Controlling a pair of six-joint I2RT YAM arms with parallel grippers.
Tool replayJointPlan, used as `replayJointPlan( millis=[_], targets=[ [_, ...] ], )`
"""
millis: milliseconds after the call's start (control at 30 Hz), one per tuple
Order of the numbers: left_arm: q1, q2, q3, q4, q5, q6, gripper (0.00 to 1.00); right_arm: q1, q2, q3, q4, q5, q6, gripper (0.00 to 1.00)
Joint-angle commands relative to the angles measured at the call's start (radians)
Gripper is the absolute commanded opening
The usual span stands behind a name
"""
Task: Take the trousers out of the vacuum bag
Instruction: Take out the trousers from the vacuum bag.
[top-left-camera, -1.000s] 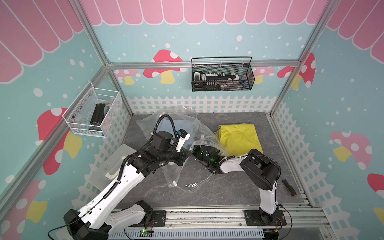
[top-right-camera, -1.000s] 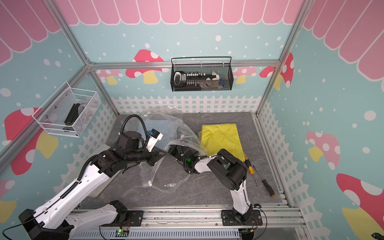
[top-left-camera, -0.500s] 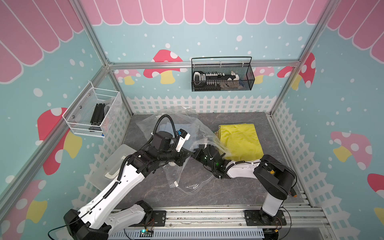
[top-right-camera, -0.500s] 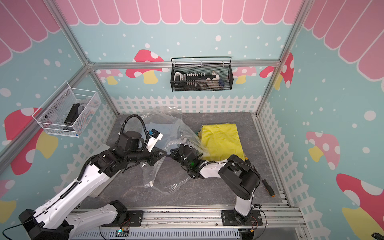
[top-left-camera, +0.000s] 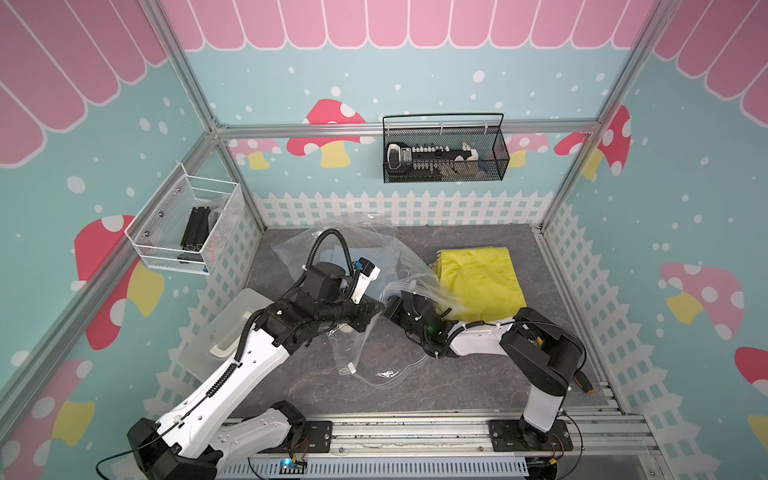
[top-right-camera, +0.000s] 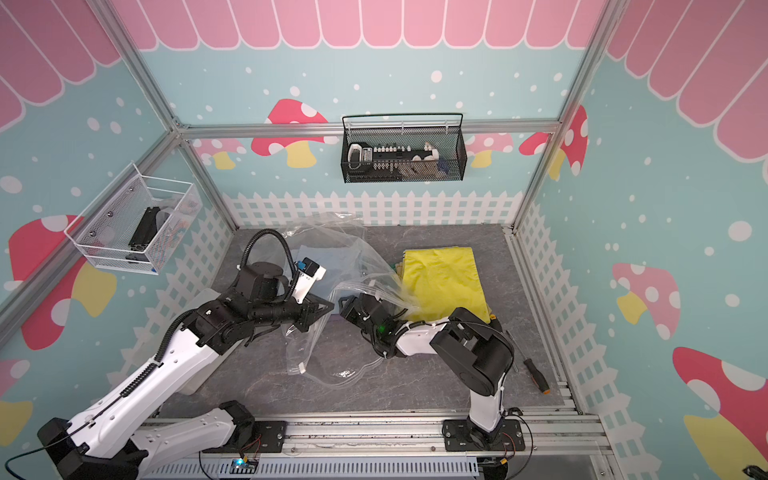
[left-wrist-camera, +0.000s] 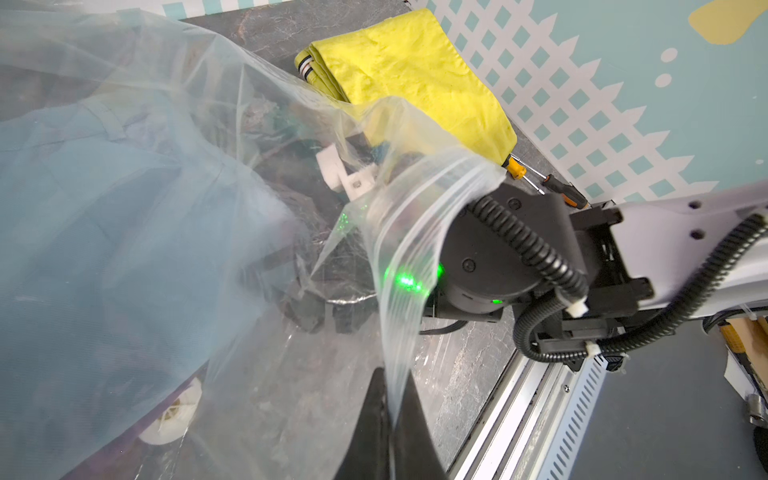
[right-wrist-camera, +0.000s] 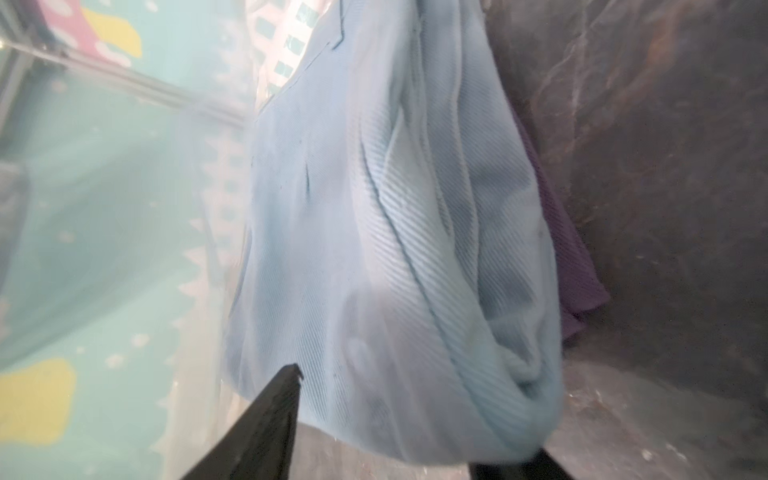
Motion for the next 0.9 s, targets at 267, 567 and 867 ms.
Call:
replayJointPlan(
  millis=[267,567,867],
  targets=[
    [0.004,-0.003,-0.004,0.005,-0.006,0.008,0.0,0.002,0.098,0.036,0.112,0.059,0.166,0.78],
    [0.004,-0.004,-0.003,0.005,-0.005,0.007,0.0,0.0,0.147,0.07,0.178,0.072,0.213,0.69],
    [0.003,-0.004,-0.004,0.007,-0.002,0.008,0.0,-0.003,0.111,0.053,0.236,0.085,0.148,0.57]
  ],
)
